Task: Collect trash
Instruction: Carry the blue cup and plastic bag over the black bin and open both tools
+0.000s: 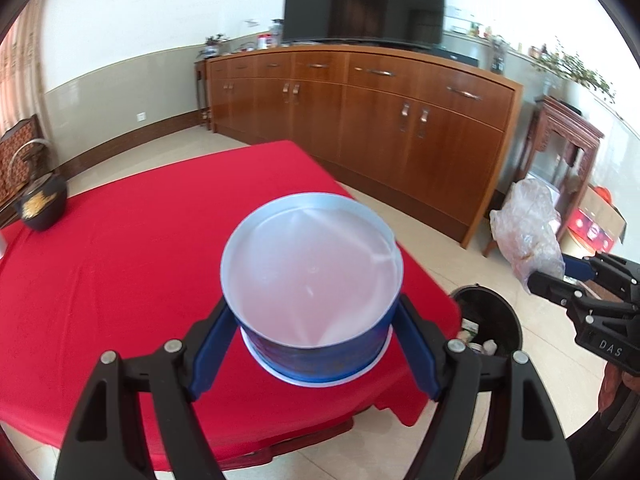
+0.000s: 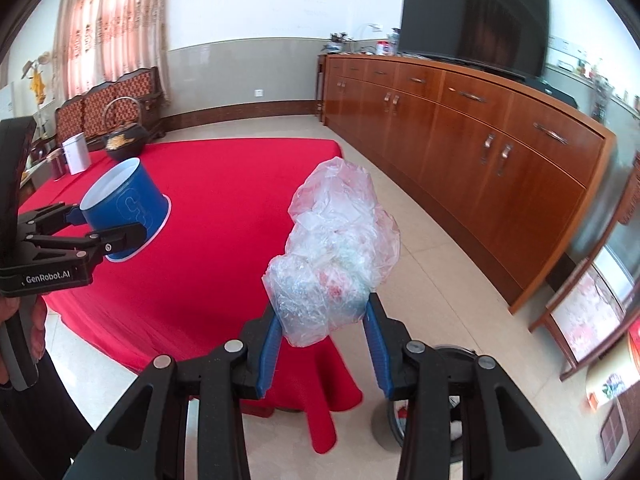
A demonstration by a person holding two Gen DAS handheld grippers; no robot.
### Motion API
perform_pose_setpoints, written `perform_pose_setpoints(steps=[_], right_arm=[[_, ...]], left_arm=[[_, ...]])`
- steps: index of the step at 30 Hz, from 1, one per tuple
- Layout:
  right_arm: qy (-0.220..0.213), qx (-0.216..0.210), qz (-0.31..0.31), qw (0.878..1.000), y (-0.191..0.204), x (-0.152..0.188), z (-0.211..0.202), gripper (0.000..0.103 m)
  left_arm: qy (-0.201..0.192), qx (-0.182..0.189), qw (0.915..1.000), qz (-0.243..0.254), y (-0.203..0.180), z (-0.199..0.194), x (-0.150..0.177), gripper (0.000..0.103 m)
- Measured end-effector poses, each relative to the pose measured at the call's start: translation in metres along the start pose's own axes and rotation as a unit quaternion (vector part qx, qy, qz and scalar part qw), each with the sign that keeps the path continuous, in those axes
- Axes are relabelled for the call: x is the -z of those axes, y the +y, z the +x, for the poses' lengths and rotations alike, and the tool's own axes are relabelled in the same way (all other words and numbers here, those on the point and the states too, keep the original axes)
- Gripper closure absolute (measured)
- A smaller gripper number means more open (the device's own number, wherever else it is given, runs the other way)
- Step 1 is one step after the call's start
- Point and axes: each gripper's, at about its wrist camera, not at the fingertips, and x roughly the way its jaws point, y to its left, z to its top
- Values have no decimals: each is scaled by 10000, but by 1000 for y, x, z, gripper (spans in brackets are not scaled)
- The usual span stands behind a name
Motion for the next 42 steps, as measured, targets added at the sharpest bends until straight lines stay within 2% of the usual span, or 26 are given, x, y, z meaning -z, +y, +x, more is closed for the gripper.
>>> perform_pose_setpoints(steps=[8, 18, 29, 42], right_arm=[[108, 470, 445, 9978, -64, 34, -20, 61], [310, 943, 903, 9910, -137, 79, -38, 61], [665, 1067, 949, 9875, -181, 115, -27, 61], [1181, 902, 778, 9858, -210, 149, 22, 61]], left_arm=[[114, 459, 9981, 388, -55, 20, -4, 25], [305, 977, 9906, 909, -125, 44, -1, 25], [653, 1393, 9787, 1358, -182, 76, 14, 25], [1061, 1623, 9679, 1601, -224, 127, 27, 25]])
